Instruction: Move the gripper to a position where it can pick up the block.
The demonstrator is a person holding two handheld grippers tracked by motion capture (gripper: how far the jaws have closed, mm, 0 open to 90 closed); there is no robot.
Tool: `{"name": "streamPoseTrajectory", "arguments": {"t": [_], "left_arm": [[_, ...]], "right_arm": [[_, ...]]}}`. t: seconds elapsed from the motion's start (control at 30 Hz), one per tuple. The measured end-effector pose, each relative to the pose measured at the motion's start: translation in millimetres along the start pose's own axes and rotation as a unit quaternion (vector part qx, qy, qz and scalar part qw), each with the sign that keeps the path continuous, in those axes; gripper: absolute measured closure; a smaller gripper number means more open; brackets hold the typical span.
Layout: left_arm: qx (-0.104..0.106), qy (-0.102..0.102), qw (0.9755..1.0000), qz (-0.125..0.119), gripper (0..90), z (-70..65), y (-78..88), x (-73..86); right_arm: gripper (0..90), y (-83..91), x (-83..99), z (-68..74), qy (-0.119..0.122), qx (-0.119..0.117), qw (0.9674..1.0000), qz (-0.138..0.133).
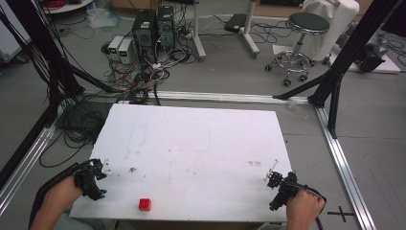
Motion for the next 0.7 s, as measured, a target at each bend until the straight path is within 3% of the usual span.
{"name": "streamPoseTrajectory", "arguments": {"t": [0.7], "left_arm": [[0.003,-0.003,1.0000,-0.002,21.8,-2.1,0.2,-1.8]], "right_arm": [[3.1,1.2,0.3,1.0,-0.005,0.000,1.0000,-0.003]]}}
Point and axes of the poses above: each handheld gripper's, and its own axes: y roughly backward along the jaws, x roughly out of its underside, z roughly to its left, the point moved 7 cm from there along -y, roughly forward along the jaws, and after that the axes turned 15 degrees about x, right-handed, at the moved point
